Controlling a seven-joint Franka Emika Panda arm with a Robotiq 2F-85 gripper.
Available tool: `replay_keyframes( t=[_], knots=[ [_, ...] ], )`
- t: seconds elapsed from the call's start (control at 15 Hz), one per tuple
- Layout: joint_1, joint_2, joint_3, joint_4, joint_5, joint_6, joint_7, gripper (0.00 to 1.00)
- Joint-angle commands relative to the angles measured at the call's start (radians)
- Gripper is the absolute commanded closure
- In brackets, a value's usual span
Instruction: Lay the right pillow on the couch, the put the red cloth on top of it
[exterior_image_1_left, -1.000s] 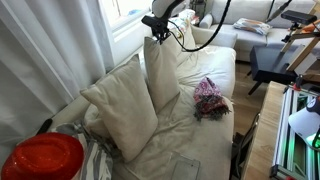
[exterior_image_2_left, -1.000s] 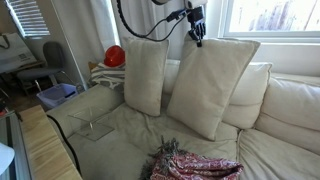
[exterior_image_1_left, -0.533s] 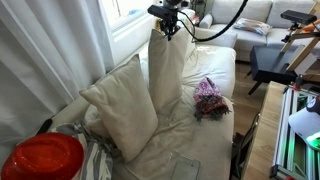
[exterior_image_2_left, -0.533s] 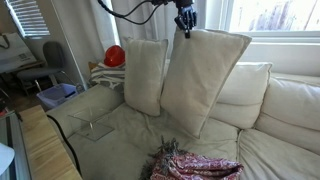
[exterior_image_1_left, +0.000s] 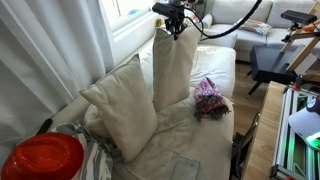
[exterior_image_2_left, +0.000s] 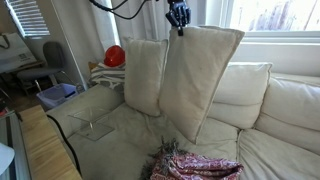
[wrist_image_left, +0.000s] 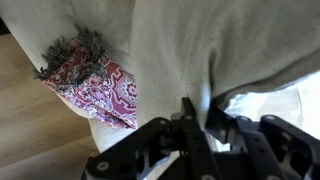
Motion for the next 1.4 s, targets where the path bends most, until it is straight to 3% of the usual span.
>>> replay_keyframes(
  t=[0.0, 0.47, 0.8, 1.07, 1.33],
  knots=[
    [-0.043, 0.002, 0.043, 0.029, 0.0, -0.042, 0.069, 0.97],
    [-0.107, 0.011, 0.08, 0.1, 0.105, -0.148, 0.206, 0.97],
    [-0.146, 0.141, 0.073, 0.195, 0.146, -0.136, 0.323, 0.97],
    [-0.183, 0.26, 0.067, 0.265, 0.188, -0.08, 0.419, 0.97],
    [-0.186, 0.372, 0.039, 0.327, 0.125, 0.027, 0.428, 0.97]
  ],
)
